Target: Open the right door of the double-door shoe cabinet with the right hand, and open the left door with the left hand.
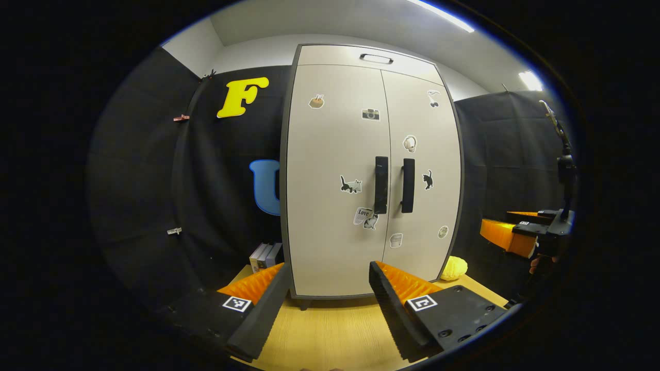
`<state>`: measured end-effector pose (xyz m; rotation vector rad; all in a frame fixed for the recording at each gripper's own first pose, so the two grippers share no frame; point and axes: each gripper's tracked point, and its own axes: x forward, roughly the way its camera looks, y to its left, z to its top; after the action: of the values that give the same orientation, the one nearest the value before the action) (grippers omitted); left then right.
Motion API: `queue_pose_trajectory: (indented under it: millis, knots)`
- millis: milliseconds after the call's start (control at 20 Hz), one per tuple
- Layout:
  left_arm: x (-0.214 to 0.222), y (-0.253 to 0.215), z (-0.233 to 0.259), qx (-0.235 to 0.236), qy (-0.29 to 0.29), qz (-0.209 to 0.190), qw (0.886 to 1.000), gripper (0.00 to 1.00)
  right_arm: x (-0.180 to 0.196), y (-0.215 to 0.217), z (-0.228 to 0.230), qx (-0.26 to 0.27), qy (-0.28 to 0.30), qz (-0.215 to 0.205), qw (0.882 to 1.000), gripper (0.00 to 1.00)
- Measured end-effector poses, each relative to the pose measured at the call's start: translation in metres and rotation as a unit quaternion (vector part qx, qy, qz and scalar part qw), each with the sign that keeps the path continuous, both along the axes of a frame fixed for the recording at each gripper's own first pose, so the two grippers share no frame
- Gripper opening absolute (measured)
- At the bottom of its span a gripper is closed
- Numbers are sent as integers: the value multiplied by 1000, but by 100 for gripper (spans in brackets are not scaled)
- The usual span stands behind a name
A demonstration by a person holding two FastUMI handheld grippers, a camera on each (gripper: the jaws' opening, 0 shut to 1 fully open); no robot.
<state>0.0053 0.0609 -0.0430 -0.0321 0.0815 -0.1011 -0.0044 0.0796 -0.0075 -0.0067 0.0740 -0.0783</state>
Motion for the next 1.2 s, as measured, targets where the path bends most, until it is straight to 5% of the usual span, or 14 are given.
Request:
queue_pose_trajectory:
  millis: [600, 1200]
  knots:
    - [-10, 28, -9, -18, 3, 17, 1000, 95, 64, 50, 35, 15, -3, 43, 999, 98]
    - [-23, 64, -26, -28, 22, 84, 996, 95, 183, 67, 48, -6, -14, 40, 999, 98]
